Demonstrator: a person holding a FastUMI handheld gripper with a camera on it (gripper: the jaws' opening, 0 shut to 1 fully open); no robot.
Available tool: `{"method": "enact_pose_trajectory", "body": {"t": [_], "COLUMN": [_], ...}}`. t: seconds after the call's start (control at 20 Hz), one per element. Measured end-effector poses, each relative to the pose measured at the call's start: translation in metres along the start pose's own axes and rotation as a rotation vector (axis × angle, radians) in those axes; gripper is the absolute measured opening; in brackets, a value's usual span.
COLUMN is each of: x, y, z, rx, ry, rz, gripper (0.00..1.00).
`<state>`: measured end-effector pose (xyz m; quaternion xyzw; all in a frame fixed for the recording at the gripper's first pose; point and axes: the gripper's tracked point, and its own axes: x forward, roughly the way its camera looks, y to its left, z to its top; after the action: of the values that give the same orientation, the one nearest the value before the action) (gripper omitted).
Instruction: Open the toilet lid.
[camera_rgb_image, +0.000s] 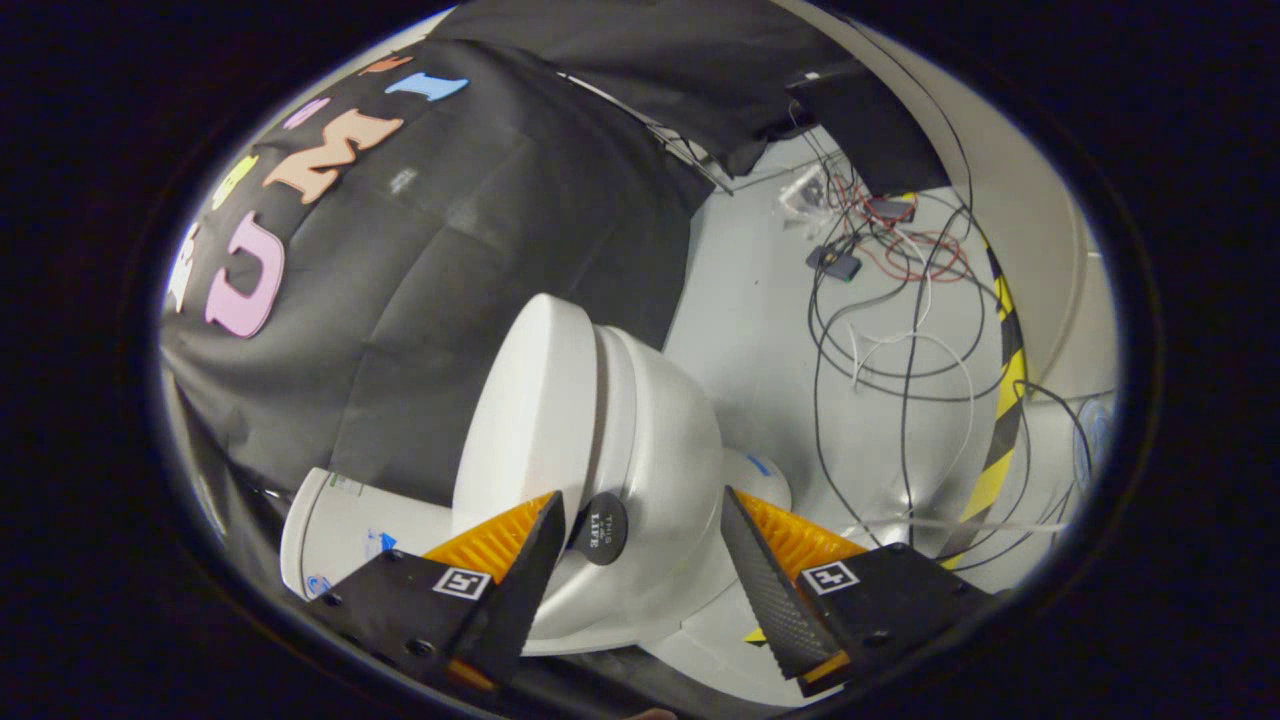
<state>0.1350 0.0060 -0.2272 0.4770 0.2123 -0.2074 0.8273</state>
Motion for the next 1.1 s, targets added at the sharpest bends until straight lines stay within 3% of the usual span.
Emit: {"method": "enact_pose_trajectory", "body": {"t": [0.15,0.3,0.35,0.5,0.55,1.1], "x": [0.004,-0.001,-0.003,-0.015,-0.021,-0.103], "y": [0.022,0.022,0.023,0.035,0.046,0.187], "z": [-0.001,-0.003,-0.009,-0.005,-0.002,0.014], "rx": [0.042,0.080,0.080,-0.030,-0.054,-0.323], "ry": [0.017,0.038,0.077,0.081,0.063,-0.119], "rz": [0.101,0.076,0.053,-0.022,-0.019,0.086], "gripper": [0.55,0.29,0.09,0.09,0.01,0.00]}}
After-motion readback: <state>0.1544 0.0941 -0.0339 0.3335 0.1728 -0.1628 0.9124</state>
